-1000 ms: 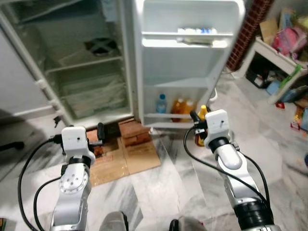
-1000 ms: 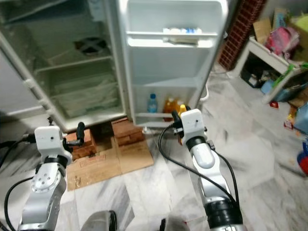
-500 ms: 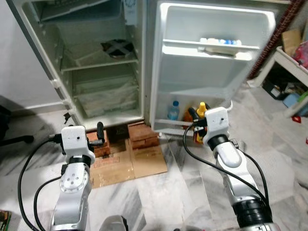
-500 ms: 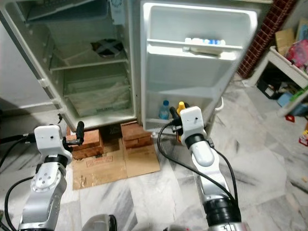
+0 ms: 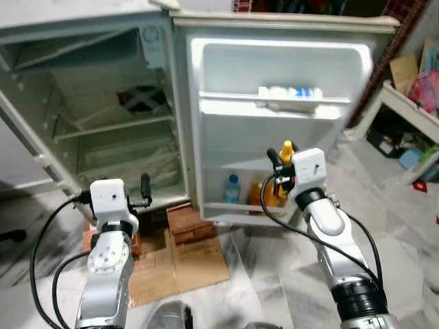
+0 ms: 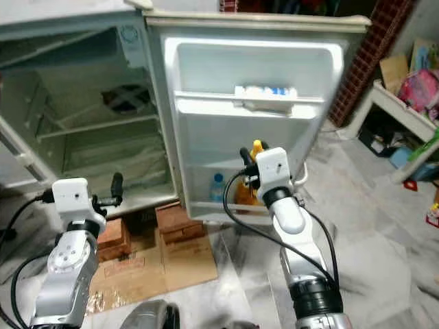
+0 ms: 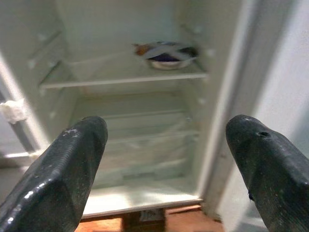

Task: Restocking fridge

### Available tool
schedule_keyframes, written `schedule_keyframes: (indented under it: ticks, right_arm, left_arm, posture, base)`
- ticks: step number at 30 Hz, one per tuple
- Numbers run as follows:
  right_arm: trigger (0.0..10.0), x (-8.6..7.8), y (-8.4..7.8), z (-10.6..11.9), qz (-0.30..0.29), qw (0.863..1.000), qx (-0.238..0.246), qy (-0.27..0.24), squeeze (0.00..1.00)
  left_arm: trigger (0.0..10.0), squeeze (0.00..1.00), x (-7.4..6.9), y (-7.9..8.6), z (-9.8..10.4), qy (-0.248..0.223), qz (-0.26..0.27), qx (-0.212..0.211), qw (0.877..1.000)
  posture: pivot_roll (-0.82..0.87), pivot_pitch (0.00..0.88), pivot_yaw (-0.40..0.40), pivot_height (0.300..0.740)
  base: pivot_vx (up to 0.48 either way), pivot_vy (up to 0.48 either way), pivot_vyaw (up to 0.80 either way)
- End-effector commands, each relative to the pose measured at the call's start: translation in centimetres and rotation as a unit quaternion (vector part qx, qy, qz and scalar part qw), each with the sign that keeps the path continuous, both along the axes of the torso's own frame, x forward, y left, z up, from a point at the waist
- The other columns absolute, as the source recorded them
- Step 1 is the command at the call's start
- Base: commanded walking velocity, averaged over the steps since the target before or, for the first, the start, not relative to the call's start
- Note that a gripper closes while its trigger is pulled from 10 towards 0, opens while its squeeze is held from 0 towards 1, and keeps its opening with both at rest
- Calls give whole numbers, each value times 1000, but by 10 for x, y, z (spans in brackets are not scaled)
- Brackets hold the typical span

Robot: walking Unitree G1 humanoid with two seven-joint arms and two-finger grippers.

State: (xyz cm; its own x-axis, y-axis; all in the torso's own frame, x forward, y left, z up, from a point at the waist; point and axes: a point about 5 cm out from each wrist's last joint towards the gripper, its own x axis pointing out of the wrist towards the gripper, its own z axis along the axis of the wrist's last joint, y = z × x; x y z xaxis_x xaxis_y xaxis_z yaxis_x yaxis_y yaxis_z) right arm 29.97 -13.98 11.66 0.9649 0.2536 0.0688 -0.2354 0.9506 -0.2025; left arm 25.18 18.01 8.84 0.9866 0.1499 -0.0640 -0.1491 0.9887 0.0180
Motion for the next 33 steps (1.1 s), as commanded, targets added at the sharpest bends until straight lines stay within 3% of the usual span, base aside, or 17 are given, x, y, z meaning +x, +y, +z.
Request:
schedule_keyframes:
  ticks: [1, 15, 29, 33]
  right_arm:
    - [10000, 2, 9, 11, 15, 1000, 8, -25, 0]
    - [10000, 2, 19, 19, 49, 998, 24, -36, 0]
    - [10000, 24, 31, 96, 81, 984, 66, -141, 0]
    - [10000, 26, 36, 128, 105, 975, 86, -178, 0]
  left_arm:
    - [10000, 0, 0, 5, 0, 4, 9, 7, 1000]
    - [10000, 0, -3, 6, -1, 8, 12, 10, 1000]
    - [10000, 0, -7, 7, -4, 26, 1, 14, 1000]
    - [10000, 0, -8, 7, -4, 27, 1, 13, 1000]
  posture:
    - [24, 84, -17, 740]
    - [35, 86, -13, 740]
    - [47, 95, -4, 740]
    - [56, 101, -4, 740]
  base:
    - [0, 0, 0]
    - [0, 0, 0]
    - [0, 0, 0]
    - [0, 0, 0]
